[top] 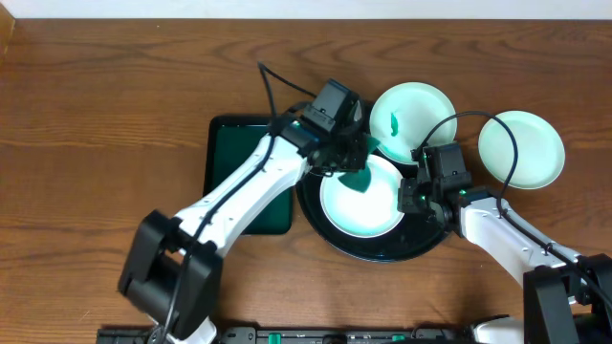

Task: Clean dirty plates on tray and stack at the side
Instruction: 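Scrub the white plate with the sponge while right gripper holds its rim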

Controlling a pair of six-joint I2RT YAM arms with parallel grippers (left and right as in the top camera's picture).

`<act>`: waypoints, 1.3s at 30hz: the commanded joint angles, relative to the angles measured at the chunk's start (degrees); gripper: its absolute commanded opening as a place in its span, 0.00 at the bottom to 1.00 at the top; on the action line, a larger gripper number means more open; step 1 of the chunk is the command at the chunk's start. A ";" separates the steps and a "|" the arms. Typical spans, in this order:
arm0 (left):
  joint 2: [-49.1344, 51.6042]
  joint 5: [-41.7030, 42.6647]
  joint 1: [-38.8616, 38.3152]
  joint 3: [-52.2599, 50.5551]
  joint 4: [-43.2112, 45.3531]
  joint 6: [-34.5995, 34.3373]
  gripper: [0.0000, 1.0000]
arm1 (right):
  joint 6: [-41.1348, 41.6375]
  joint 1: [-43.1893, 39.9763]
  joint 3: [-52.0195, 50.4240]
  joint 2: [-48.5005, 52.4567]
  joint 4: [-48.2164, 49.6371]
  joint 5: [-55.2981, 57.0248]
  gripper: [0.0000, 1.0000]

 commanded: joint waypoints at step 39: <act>0.13 -12.57 -0.39 -8.90 2.10 -0.26 0.07 | -0.92 0.94 -0.20 0.35 0.04 -1.57 0.01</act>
